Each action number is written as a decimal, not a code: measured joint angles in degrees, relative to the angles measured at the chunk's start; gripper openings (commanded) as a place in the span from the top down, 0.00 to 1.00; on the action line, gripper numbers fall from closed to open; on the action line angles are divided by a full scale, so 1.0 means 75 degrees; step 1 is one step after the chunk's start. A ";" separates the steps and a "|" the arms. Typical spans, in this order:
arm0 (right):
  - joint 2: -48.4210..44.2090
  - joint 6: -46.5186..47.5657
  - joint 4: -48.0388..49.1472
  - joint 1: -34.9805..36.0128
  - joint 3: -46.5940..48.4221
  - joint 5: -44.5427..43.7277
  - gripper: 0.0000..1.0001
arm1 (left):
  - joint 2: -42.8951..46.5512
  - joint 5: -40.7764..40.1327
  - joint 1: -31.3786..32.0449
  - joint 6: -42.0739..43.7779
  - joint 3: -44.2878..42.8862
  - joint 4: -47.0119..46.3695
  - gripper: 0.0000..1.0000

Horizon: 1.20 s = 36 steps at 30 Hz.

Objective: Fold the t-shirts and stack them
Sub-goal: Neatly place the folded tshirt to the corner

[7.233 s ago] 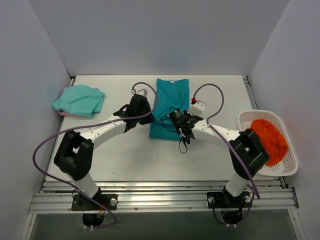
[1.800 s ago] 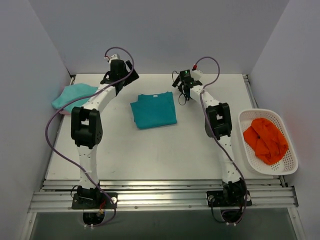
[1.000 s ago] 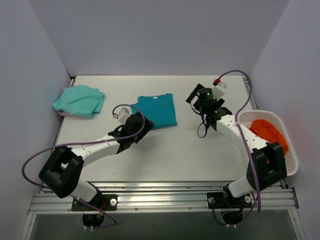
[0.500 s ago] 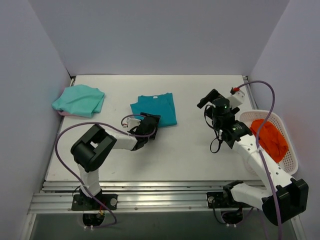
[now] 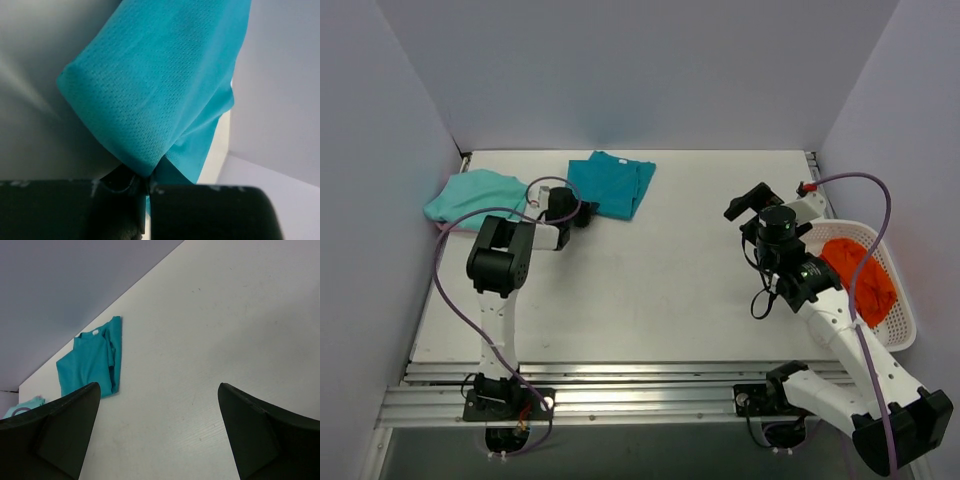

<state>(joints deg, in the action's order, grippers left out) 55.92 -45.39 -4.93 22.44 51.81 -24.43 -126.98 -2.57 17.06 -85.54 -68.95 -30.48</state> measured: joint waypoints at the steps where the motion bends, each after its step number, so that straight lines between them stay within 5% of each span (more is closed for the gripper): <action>1: -0.0015 -0.0017 0.0032 -0.0003 -0.0029 0.0003 0.00 | -0.0090 0.0204 -0.0224 0.0347 -0.0297 0.0233 0.98; 6: -0.0009 -0.0152 0.0187 -0.0003 -0.0306 0.0102 0.00 | -0.0498 0.0874 -0.1035 0.2448 -0.2565 0.2468 0.98; 14: -0.0020 -0.0201 0.0309 -0.0087 -0.0507 0.0254 0.00 | -0.1918 0.1180 -0.1364 0.5799 -0.8556 0.6968 0.98; 17: -0.0111 -0.0195 0.0318 -0.0125 -0.0533 0.0291 0.00 | -0.2011 0.1078 -0.1547 0.6633 -0.9579 0.8067 0.98; 27: -0.0093 -0.0093 0.0402 -0.0152 -0.0516 0.0775 0.00 | -0.1999 0.0764 -0.3348 0.7673 -0.9879 1.0002 0.98; 36: 0.0527 0.0093 0.0446 -0.0152 -0.0411 0.1090 0.00 | -0.0344 0.0181 -0.3972 0.7825 -0.7597 0.9970 0.98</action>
<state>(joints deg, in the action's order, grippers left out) 59.88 -44.69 -1.58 21.30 48.73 -16.25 -129.56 -1.21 -12.73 -26.85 -125.93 44.29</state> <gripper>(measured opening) 0.998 0.063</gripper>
